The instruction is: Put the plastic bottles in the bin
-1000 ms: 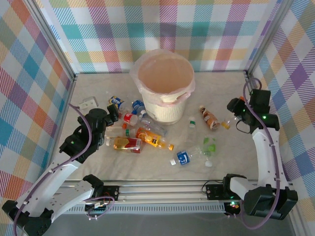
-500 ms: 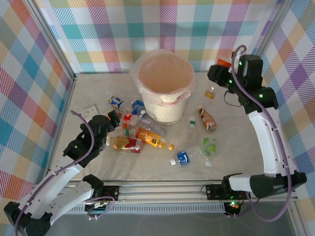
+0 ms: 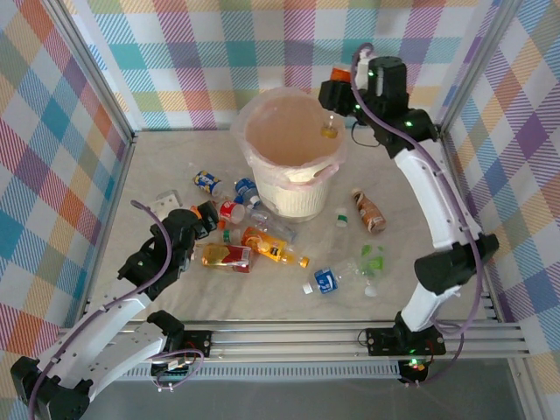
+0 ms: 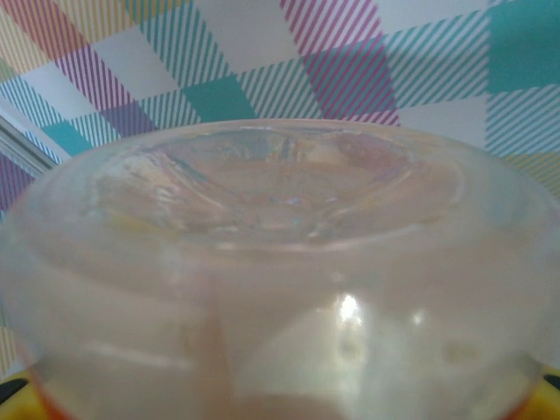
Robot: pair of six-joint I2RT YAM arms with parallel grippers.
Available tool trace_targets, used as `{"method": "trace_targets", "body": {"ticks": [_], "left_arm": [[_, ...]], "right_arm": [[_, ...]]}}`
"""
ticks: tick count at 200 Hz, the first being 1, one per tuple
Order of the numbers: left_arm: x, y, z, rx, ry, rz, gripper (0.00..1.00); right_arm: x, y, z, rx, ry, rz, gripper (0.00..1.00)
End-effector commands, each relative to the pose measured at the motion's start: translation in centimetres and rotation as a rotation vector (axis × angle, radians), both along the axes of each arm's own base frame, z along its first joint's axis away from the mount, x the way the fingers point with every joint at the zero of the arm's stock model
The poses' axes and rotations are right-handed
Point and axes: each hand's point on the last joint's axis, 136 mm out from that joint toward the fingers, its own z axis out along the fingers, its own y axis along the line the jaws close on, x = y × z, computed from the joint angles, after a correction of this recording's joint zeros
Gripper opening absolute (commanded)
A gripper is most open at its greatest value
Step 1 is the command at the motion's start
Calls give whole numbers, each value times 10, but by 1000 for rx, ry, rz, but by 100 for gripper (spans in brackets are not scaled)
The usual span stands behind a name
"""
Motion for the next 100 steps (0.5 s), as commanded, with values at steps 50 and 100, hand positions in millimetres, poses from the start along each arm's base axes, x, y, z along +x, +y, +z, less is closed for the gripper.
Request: {"method": "trace_targets", "body": {"ticks": [50, 100], "left_arm": [[1, -2, 7, -52, -62, -1, 100], [1, -2, 5, -46, -55, -1, 100]], "right_arm": [[22, 77, -45, -168, 9, 168, 21], [21, 89, -87, -223, 88, 223, 25]]}}
